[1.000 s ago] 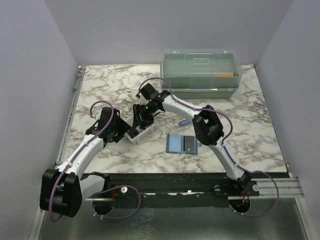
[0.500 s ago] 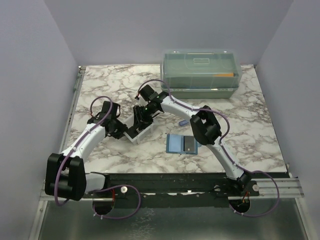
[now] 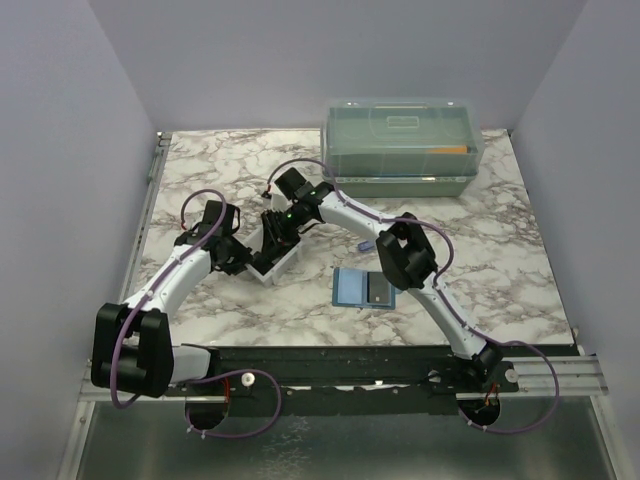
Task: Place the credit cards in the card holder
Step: Pick up the credit card from the card holder.
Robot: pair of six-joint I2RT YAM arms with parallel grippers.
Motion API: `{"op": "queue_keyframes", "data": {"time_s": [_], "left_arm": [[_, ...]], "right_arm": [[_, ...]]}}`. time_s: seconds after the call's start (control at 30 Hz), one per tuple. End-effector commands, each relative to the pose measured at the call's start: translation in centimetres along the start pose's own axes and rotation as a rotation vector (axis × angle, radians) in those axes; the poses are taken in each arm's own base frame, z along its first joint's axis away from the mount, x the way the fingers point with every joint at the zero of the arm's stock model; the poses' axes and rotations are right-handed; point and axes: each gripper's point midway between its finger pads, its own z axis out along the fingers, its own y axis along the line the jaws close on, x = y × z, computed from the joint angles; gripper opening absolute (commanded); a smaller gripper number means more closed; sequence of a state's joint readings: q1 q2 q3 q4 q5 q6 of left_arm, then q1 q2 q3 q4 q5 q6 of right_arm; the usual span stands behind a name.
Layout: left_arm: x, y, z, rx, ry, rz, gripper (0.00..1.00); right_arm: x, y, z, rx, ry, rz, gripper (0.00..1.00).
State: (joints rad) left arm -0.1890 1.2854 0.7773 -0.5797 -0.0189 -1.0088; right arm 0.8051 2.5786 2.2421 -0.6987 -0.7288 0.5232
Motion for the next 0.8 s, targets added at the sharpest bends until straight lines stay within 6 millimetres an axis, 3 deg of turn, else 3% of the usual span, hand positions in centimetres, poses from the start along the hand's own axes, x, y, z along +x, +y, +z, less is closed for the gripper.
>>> {"op": "queue_keyframes", "data": {"time_s": [0.0,0.2,0.3,0.47,0.63,0.77], "left_arm": [[-0.4,-1.7,-0.2,0.094,-0.04,0.094,0.0],[-0.4,-1.7,-0.2,0.119,-0.058,0.115,0.0],[-0.4,-1.8,-0.4,0.133,-0.064,0.121,0.0],[-0.6,-2.4,-1.1,0.178,-0.088,0.116,0.0],[-0.4,-2.5,-1.1,0.193,-0.083,0.116,0.0],[0.2,-2.2,-1.0,0.199,-0.059,0.122,0.0]], "right_arm": [[1.7,4.8,-0.4,-0.163,0.06,-0.115,0.36],[2.4,7.3,-1.8,-0.271,0.076,-0.149,0.36],[2.5,7.6,-2.1,-0.283,0.061,-0.147,0.36],[2.8,5.9,-0.9,-0.244,0.072,-0.104,0.39],[2.5,2.9,0.2,-0.111,0.045,-0.064,0.44],[2.6,2.5,-0.2,-0.075,0.035,-0.085,0.45]]}}
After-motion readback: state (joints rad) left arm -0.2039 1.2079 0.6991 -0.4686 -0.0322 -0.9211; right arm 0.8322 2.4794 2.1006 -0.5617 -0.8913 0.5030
